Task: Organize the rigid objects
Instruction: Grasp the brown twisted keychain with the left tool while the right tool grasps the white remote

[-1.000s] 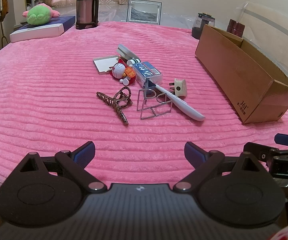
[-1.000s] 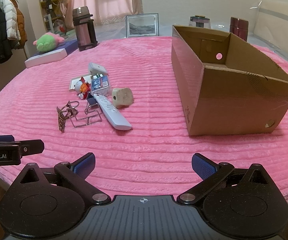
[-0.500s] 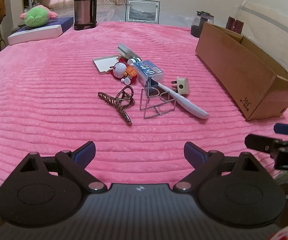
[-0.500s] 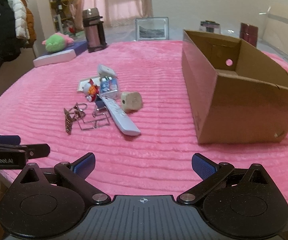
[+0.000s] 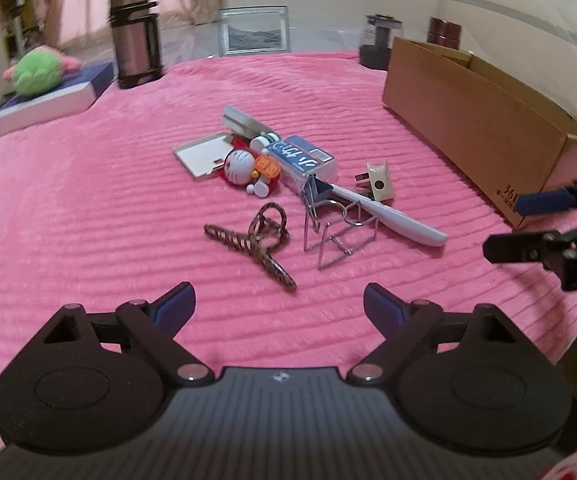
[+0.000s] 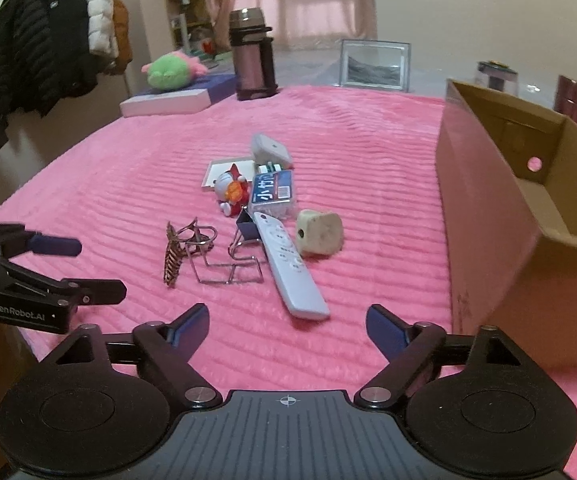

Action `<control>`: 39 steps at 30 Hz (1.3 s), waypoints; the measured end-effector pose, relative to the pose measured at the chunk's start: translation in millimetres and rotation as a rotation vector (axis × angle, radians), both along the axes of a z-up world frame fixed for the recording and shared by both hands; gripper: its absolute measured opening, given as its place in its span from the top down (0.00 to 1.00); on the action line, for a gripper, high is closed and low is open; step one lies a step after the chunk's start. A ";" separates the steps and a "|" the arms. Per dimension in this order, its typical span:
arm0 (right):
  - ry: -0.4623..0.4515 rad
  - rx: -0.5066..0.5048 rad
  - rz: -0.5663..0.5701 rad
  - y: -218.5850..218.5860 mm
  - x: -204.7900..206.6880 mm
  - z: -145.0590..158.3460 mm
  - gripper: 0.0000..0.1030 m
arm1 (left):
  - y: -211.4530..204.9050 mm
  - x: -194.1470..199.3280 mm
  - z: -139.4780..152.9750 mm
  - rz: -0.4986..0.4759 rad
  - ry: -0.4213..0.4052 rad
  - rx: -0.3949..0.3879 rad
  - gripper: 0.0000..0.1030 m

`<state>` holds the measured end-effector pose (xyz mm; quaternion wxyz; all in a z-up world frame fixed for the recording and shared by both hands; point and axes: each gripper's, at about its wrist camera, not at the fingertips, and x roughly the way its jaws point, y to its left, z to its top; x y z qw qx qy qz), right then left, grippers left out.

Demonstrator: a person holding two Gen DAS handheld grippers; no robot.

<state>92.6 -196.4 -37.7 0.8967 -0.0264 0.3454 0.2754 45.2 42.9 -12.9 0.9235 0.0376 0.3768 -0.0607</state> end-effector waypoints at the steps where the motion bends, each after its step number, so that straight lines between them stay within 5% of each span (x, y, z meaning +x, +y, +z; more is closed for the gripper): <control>1: 0.003 -0.006 0.011 1.9 5.0 -1.2 0.26 | 0.8 4.0 -1.0 -0.019 -0.001 0.007 0.15; 8: 0.056 -0.026 0.097 12.6 41.7 -13.9 0.43 | 13.2 37.7 -10.9 -0.115 0.015 0.051 0.24; 25: 0.222 -0.057 0.228 41.3 127.7 -51.3 0.66 | 35.1 92.1 -30.5 -0.289 0.049 0.102 0.35; 31: 0.240 -0.068 0.226 45.0 130.2 -54.9 0.68 | 31.1 104.2 -37.6 -0.371 0.044 0.133 0.37; 39: 0.153 -0.152 0.189 45.5 98.3 -48.9 0.68 | 20.4 119.0 -46.2 -0.481 0.080 0.169 0.58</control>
